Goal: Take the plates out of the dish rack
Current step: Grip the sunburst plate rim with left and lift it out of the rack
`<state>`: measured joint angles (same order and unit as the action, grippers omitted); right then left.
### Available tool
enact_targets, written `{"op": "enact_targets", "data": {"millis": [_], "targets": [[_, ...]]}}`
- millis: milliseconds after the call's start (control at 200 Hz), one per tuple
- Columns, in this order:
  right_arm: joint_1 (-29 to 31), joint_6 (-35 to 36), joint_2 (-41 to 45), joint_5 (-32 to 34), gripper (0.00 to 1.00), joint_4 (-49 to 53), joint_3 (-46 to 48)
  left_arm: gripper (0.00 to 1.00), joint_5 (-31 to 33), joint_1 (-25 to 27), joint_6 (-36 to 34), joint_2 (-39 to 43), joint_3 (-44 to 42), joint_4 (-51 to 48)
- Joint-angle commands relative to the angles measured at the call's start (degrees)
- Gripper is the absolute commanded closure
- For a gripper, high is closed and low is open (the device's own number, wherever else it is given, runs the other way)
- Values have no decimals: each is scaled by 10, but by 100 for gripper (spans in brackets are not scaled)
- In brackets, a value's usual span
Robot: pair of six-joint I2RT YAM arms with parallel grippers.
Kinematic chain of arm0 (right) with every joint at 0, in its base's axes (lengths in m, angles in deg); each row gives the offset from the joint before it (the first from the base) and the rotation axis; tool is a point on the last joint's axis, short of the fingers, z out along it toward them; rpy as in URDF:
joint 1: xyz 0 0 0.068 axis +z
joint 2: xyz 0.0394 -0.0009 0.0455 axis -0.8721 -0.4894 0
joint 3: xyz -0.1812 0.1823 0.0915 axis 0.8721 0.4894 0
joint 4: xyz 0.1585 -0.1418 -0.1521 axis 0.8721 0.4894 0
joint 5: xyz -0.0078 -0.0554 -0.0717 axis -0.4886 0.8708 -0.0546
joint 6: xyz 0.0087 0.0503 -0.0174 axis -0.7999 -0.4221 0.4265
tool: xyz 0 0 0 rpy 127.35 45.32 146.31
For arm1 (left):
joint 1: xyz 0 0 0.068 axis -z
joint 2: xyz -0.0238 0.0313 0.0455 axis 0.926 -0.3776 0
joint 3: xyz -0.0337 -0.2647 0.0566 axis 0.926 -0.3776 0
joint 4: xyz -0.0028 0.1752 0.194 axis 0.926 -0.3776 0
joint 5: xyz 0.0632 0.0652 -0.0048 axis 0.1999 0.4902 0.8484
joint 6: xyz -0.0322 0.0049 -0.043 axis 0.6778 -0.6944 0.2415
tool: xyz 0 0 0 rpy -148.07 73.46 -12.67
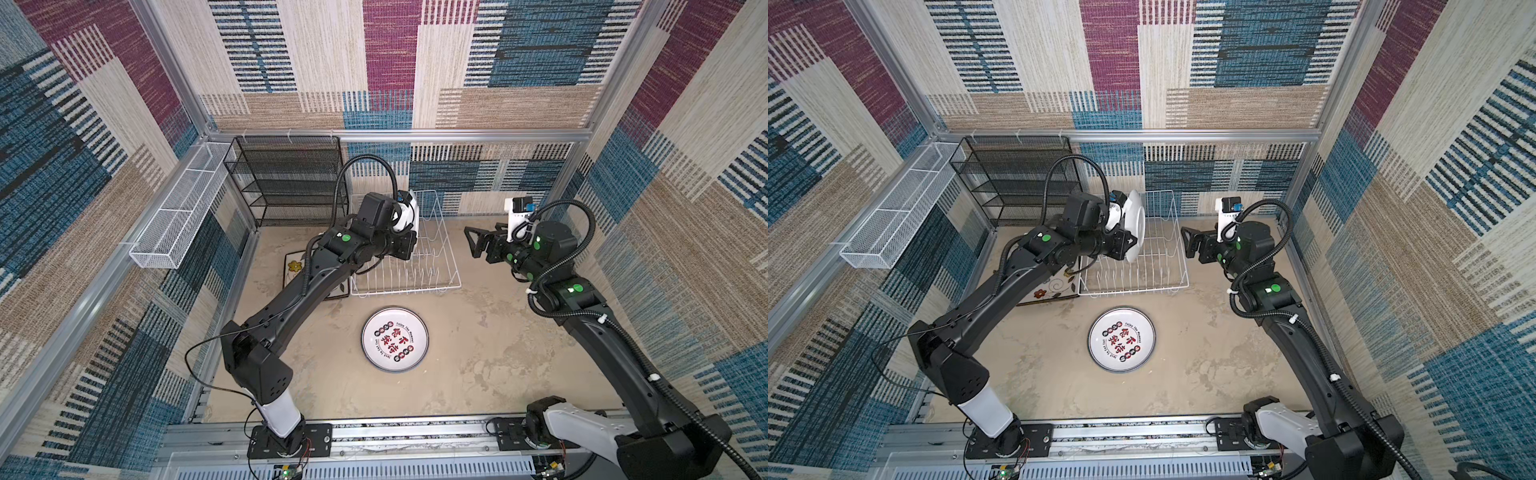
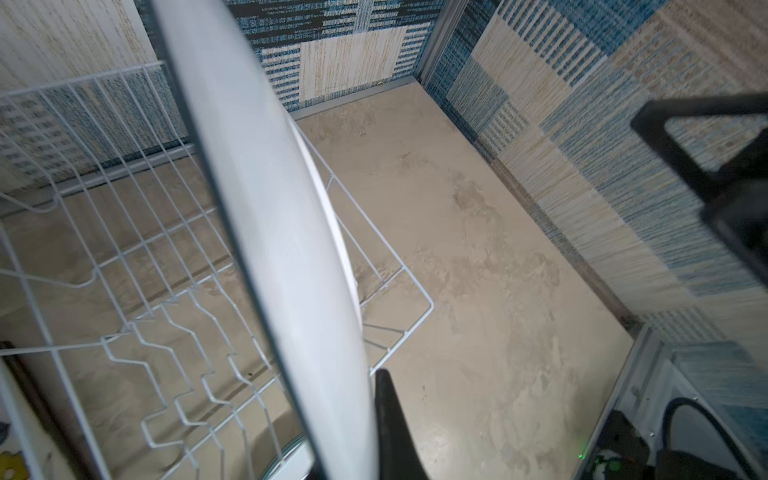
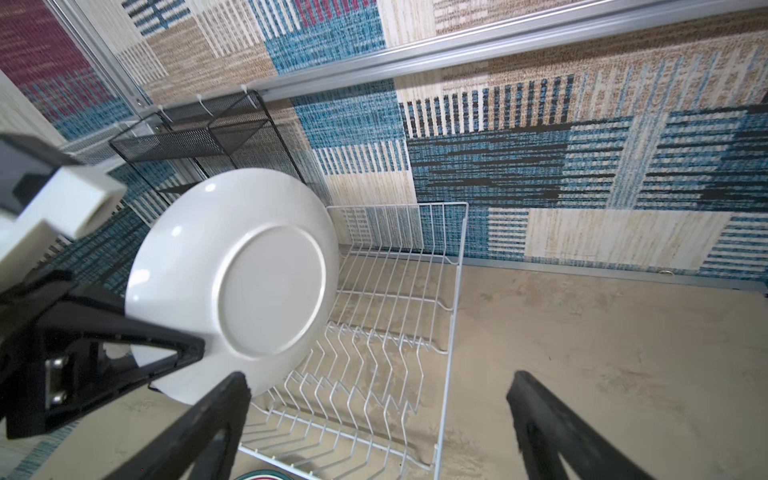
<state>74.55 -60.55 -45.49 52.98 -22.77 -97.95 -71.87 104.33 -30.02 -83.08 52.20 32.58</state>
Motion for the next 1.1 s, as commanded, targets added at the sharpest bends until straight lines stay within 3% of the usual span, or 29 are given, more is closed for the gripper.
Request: {"op": "enact_targets", "data": {"millis": [0, 436, 661, 1097], "targets": [[-27, -59, -31, -128, 1, 30, -45, 100, 58, 6, -127, 44, -57, 65], [-31, -114, -116, -269, 1, 37, -111, 100, 308, 86, -411, 121, -231, 179], [-31, -135, -150, -295, 1, 46, -120, 100, 382, 125, -517, 116, -285, 262], [-26, -152, -211, -318, 21, 81, -121, 100, 471, 173, -687, 83, -348, 391]]}}
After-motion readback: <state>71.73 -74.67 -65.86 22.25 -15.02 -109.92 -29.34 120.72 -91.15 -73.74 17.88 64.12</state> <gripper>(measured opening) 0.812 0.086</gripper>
